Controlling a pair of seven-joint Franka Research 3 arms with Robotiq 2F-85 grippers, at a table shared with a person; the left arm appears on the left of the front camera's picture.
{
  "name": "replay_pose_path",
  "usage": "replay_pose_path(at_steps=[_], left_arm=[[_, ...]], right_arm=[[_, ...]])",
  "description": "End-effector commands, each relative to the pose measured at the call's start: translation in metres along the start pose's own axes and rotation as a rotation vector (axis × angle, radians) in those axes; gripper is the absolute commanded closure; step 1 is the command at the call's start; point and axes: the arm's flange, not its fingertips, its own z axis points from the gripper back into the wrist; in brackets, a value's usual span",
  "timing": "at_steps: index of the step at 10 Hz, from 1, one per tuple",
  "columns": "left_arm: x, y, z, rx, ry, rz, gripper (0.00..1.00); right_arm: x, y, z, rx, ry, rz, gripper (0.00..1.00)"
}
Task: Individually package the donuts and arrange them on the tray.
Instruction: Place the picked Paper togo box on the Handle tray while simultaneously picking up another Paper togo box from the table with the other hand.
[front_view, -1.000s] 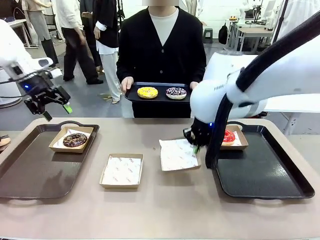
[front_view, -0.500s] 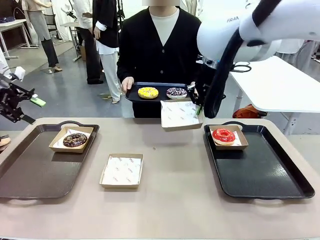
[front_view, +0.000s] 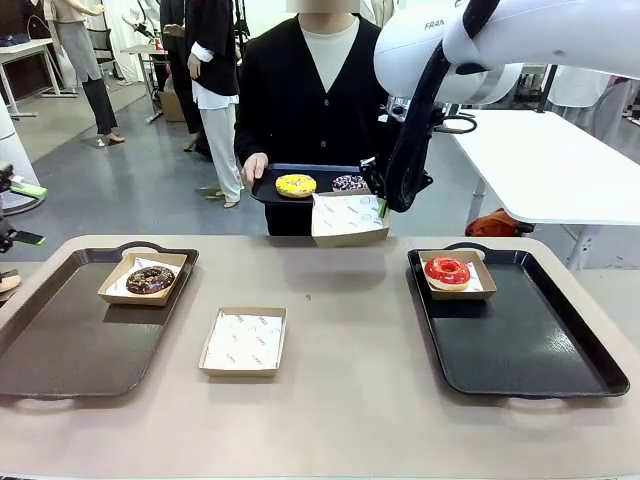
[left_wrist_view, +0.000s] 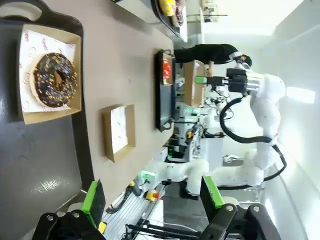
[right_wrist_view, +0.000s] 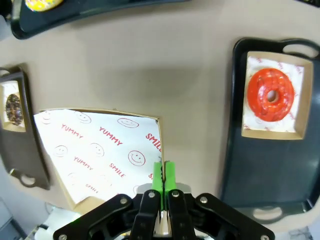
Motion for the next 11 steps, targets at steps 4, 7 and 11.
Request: replay_pose_path(at_steps=[4,7,11], left_arm=[[0.0,0.006,0.006,0.006,-0.034,0.07,0.0],[0.007,0.024,0.005,0.085,-0.024,0.124,0.0],[0.003,0.028,0.006,0.063,-0.038,0.106,0.0]], right_arm=[[0.02,0.0,-0.009,-0.022,0.038,-0.056,1.0],[0.026,0.001,-0.016,-0.026,0.051,-0.048,1.0],[0.018,-0.006,-0.019,-0.008,0.043,-0.036,1.0]])
